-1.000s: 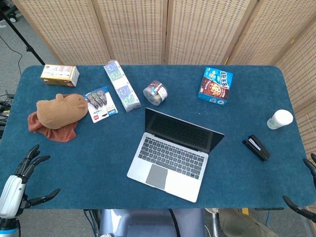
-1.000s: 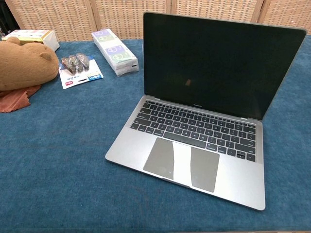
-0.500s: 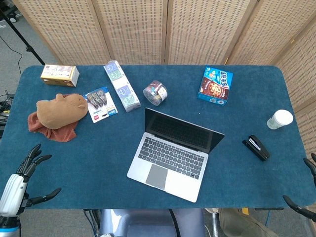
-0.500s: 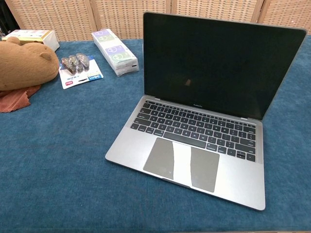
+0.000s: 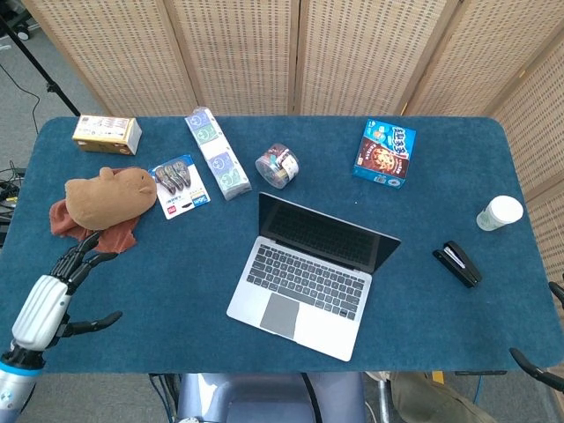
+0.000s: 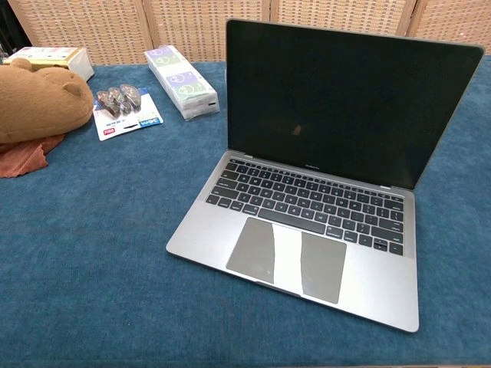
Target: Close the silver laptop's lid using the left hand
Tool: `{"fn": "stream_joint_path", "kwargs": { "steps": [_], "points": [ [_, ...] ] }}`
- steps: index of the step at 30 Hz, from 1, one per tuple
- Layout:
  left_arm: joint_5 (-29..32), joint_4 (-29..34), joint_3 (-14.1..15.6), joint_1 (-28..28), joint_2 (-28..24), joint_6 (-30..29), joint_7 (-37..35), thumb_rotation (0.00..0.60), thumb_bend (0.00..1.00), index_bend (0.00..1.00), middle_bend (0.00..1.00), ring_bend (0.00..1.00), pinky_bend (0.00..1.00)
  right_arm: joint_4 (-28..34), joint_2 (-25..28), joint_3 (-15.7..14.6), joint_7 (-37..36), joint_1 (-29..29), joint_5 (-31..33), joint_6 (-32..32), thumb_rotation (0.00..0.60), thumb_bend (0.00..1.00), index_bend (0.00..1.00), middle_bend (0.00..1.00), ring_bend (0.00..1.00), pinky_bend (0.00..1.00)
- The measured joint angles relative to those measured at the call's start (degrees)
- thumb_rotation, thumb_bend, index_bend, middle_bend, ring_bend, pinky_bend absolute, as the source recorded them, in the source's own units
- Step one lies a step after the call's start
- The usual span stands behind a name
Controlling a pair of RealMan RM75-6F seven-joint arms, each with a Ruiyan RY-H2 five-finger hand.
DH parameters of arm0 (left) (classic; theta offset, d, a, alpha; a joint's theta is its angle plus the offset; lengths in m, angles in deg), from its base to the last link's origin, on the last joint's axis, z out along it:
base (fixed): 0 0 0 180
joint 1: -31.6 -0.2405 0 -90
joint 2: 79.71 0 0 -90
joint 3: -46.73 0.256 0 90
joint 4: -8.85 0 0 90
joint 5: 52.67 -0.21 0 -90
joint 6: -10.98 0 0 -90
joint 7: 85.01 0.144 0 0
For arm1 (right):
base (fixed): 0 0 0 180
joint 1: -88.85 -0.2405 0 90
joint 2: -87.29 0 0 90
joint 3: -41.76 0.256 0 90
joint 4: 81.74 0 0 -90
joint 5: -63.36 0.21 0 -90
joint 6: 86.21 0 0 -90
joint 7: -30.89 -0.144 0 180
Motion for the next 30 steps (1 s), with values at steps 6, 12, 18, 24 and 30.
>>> {"fn": "stream_joint_path", "kwargs": {
  "steps": [6,12,18,24,30],
  "points": [
    [1.4,-1.4,-5.3,7.5,-1.1,5.6,-0.8,0.6,0.12,0.21,0.06,0.1,0.11,-0.1,0.0,-0.3,0.0,0.6,-0.2,0.5,0.6,0.19,0.0,0.0,0.0,0.0],
    [1.4,-4.1,-9.2,16.2,-2.4,13.2,-2.1,0.6,0.12,0.2,0.06,0.09,0.11,-0.3,0.1,-0.5,-0.2,1.1,0.1,1.0,0.6,0.19,0.0,0.0,0.0,0.0],
    [0.8,-5.3,-11.4,22.1,-2.2,17.6,-1.8,0.6,0.12,0.2,0.06,0.09,0.11,-0.6,0.2,-0.7,-0.6,1.8,0.4,1.7,0.6,0.19,0.0,0.0,0.0,0.0],
    [3.1,-5.8,-13.0,27.1,1.7,21.9,-0.9,0.6,0.12,0.2,0.06,0.09,0.11,-1.1,0.4,-0.8,-1.5,2.7,0.8,2.7,0.6,0.19,0.0,0.0,0.0,0.0],
    [7.1,-6.9,-13.9,33.0,7.6,27.8,0.4,0.6,0.12,0.2,0.06,0.09,0.11,-1.5,0.6,-1.1,-2.3,3.9,1.1,3.9,0.6,0.19,0.0,0.0,0.0,0.0]
  ]
}}
